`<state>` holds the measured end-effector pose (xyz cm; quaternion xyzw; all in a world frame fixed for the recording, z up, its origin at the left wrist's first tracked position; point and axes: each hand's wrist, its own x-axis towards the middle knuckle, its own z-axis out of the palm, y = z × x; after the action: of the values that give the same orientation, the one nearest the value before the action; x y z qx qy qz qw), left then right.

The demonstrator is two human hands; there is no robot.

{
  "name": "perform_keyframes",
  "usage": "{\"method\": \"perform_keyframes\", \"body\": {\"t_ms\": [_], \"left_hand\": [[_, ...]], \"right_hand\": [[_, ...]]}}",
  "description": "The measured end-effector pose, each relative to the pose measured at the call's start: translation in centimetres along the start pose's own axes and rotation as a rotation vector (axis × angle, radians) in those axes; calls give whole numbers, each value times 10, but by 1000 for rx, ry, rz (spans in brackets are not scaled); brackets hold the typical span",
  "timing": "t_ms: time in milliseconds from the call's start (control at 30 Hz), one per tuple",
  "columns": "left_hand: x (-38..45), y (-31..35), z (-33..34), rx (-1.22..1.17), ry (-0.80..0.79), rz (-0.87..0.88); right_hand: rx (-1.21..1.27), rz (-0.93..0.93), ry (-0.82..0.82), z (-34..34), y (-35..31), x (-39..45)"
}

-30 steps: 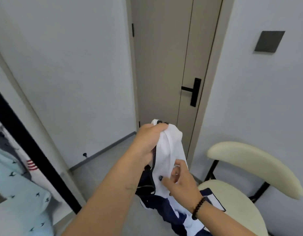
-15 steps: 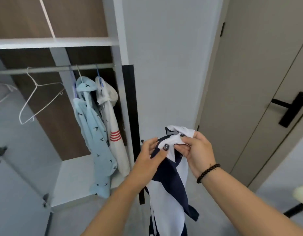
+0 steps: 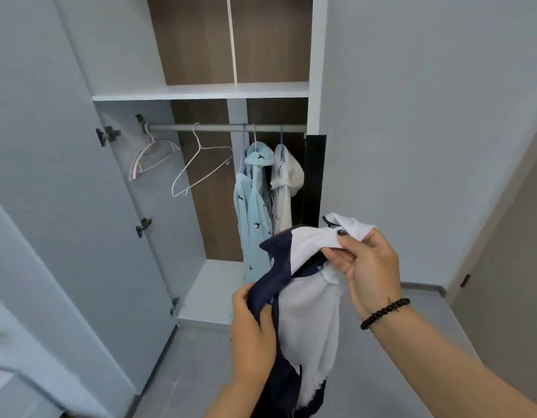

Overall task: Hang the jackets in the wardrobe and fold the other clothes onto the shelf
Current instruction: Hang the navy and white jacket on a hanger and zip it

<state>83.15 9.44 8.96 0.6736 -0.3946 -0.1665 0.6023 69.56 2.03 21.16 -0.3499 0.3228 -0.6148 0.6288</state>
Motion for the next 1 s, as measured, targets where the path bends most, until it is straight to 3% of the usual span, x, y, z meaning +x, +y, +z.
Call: {"method": "perform_keyframes", "body": {"t_ms": [100, 267, 400, 533, 600, 700, 800, 900, 1000], "left_hand": [[2, 3, -12, 23, 150, -25], [12, 12, -31, -268, 113, -391], [29, 45, -61, -616, 35, -595], [52, 78, -82, -648, -73, -511], [62, 85, -82, -596, -121, -533], [74, 80, -89, -563, -182, -529], [94, 66, -117, -542, -121, -504], [117, 43, -158, -457, -71, -391], [130, 17, -196, -241, -113, -249]], "right_hand": [[-29, -8, -3, -14, 1, 10], [-125, 8, -97, -19, 23, 19], [-372, -14, -219, -18, 52, 21], [-848, -178, -794, -11, 84, 7], [-977, -244, -966, 2, 102, 1], [-983, -310, -916, 33, 120, -1], [-934, -286, -857, 63, 134, 3], [-855, -240, -862, 100, 147, 3], [-803, -336, -856, 146, 153, 2]]}}
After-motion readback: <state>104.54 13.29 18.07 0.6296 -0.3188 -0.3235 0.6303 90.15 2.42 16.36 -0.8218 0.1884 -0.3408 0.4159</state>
